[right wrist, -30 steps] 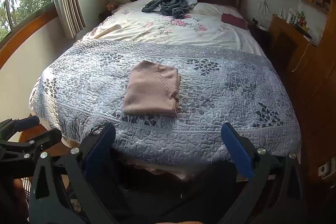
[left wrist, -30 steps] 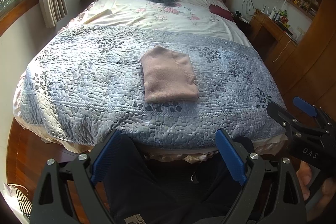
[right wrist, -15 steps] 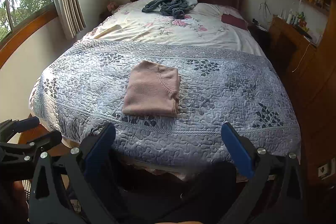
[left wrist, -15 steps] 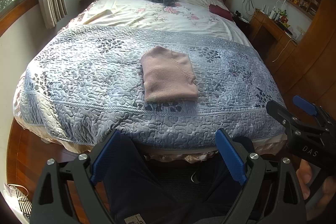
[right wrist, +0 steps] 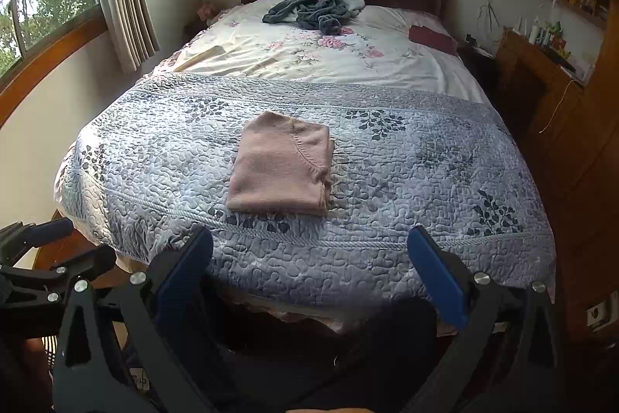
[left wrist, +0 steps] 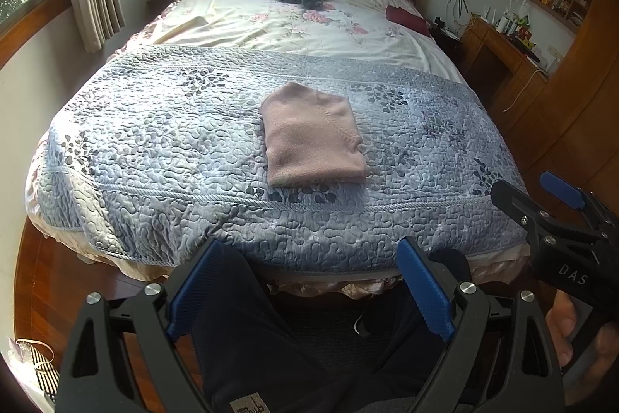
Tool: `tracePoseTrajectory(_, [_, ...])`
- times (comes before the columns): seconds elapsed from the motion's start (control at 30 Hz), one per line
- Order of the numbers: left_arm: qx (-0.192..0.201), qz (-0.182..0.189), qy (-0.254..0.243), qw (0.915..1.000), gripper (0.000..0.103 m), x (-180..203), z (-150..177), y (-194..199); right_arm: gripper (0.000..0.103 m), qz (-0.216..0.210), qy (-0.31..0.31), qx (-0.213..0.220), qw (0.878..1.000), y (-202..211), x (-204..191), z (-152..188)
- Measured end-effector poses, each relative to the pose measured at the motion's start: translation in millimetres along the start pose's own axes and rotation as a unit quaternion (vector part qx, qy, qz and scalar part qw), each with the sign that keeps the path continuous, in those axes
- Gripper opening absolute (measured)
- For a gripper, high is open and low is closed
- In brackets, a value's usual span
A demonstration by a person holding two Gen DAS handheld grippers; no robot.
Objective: Fold small clothes
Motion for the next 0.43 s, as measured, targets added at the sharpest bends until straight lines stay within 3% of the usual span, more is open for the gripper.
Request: tracePoseTrajectory(0.43, [-0.002,-0.003,-0.005,1.0000,0.092,-2.2,0.7,-2.0,0.100,0.001,0.005,0.013,1.000,4.4,-1.9,-1.2])
Point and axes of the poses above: each gripper's, at about its wrist camera, not at the fingertips, and y roughly against the way its jaws point, x to its right, z to its underside, the point moved 2 cm from there along -y, roughly the way its jaws point, and after that the axes turned 12 degrees about z, right-handed, at the moved point
